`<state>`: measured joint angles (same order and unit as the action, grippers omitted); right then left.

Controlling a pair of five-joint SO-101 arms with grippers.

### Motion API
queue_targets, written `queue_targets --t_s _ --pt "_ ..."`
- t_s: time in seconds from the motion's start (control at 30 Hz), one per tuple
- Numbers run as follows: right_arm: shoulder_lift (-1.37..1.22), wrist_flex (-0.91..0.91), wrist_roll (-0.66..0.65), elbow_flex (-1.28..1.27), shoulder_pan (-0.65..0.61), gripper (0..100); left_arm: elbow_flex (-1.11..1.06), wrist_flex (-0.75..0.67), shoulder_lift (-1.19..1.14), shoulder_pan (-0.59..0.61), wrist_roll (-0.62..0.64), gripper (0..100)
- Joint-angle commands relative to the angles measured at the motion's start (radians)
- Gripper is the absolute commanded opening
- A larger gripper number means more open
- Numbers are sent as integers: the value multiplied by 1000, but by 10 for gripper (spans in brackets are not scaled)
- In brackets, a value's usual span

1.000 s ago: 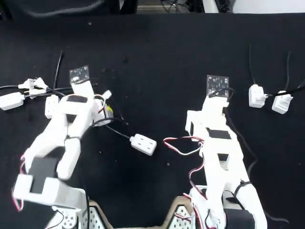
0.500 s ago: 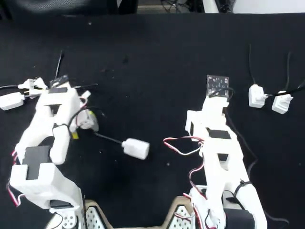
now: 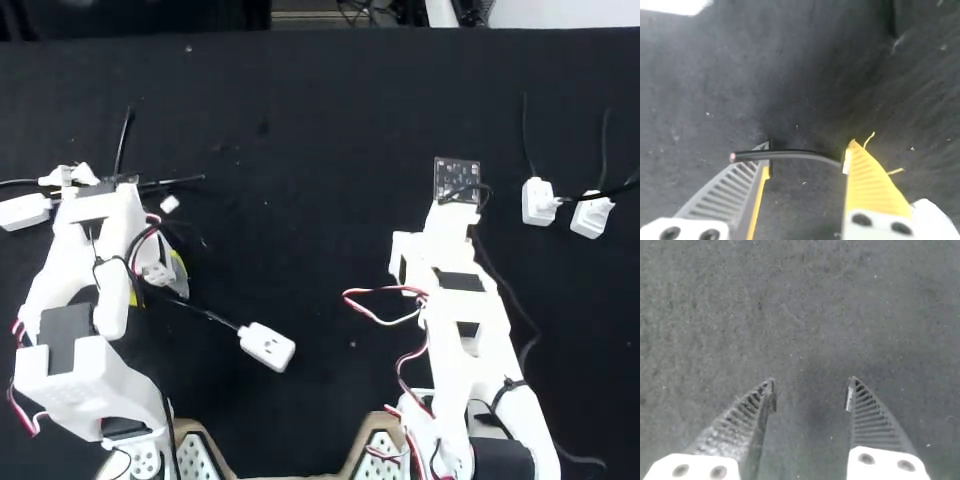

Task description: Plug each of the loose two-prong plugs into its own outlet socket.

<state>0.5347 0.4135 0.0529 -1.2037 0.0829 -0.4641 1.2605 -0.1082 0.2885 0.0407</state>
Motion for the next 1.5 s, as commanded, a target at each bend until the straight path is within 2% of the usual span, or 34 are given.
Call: queue_targets --t_s 0.0,0.1,0.2,0.27,0.4,0.5,0.63,0.97,1.07,1.17,1.27,1.47 --pt "44 5 8 62 15 222 125 83 6 8 -14 242" --pt "44 5 8 62 15 222 160 166 6 -21 -57 242" --pt "44 5 8 62 15 222 157 187 35 -33 -121 241" --pt "44 5 8 62 15 222 128 186 94 -35 -149 242" --pt "44 5 8 64 15 222 -4 169 298 -73 -287 242" --pt "44 5 8 64 15 222 -180 106 465 -153 -374 242" --pt "42 5 8 64 15 222 -367 17 623 -263 -387 242" --pt "38 5 8 61 15 222 -515 -25 658 -570 -519 242" --pt "38 5 8 59 15 222 -535 -112 658 -604 -473 242" --pt "38 5 8 59 15 222 -538 -232 658 -599 -330 242" --pt "38 5 8 59 15 222 -529 -307 671 -570 -209 242" --pt "38 5 8 61 15 222 -481 -419 660 -515 -84 242"
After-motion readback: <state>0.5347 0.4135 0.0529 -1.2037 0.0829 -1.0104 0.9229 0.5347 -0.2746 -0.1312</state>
